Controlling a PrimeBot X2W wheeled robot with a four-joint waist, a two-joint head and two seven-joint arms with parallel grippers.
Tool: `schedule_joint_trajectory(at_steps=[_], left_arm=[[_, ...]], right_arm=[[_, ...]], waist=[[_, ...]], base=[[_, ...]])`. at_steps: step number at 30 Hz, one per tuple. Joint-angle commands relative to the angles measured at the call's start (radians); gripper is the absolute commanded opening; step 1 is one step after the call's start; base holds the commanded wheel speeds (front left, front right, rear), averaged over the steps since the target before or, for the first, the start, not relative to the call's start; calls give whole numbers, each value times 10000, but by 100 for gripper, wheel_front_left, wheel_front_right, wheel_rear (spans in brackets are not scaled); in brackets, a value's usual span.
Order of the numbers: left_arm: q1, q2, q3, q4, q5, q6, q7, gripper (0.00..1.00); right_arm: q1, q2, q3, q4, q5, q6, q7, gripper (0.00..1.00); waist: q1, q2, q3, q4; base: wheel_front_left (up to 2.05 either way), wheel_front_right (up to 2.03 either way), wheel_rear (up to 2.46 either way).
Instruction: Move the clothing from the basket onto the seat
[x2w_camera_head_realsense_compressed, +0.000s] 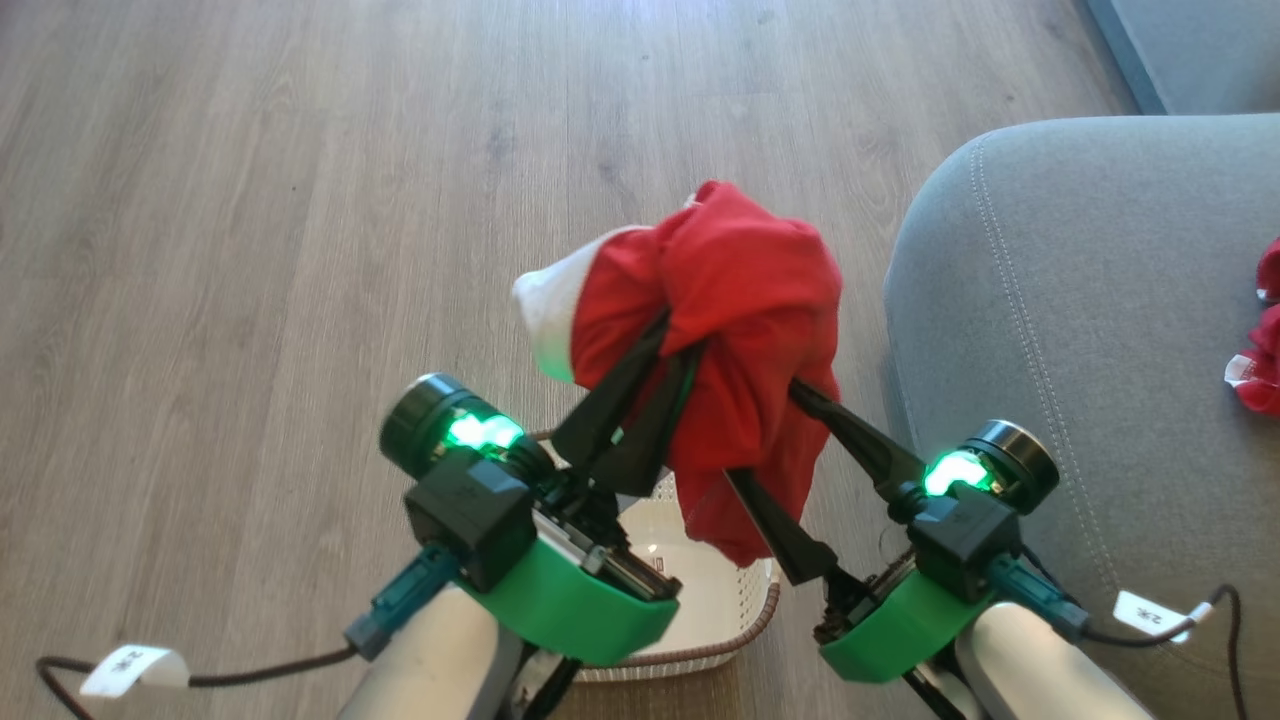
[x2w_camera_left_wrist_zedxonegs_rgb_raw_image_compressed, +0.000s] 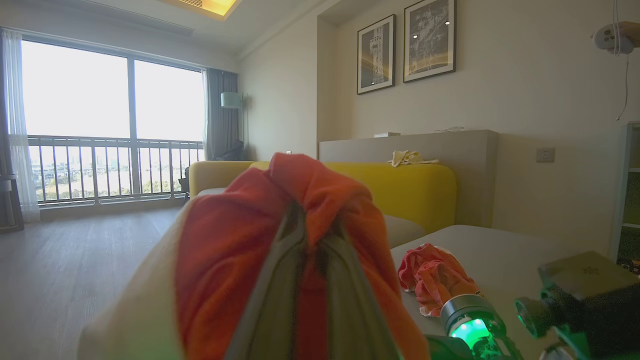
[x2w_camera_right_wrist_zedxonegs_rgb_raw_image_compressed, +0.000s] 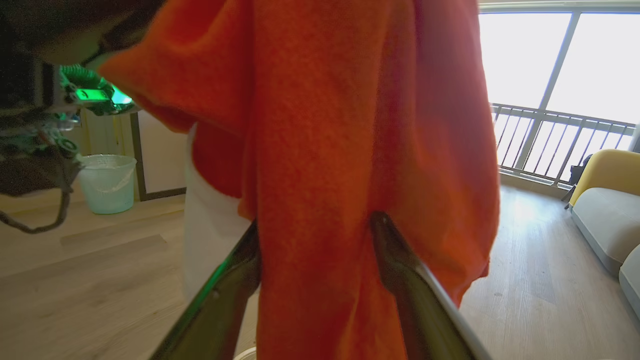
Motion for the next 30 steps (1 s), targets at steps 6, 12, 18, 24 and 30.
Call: schedule_joint_trajectory(at_steps=[6,12,18,24,30], left_arm=[[-546,31,-29,-397,5,-73,-95,0],[-483,31,-65,-335,2,-129,-95,0],[-435,31,-139,-287,36,-197,-95,0],[-367,31,-156,-263,45,-233,-95,0],[-382,31,65,-273,131,-187,-95,0]], right_arm=[[-687,225,441,127,-462,-2,-51,100],[-968,439,991,401,-592,-2,-51,100],[-1052,627,987,491,-604,-2,-51,100],[-910,845,302,553,-125,-2,-51,0],[-818,946,-246,394,176,-2,-51,0]], waist=[[0,0,-75,69],[0,0,-148,140],[0,0,-183,220],[0,0,-194,280],[0,0,-140,281]], base=[[0,0,0],[0,0,0],[0,0,0],[0,0,0],[0,0,0]])
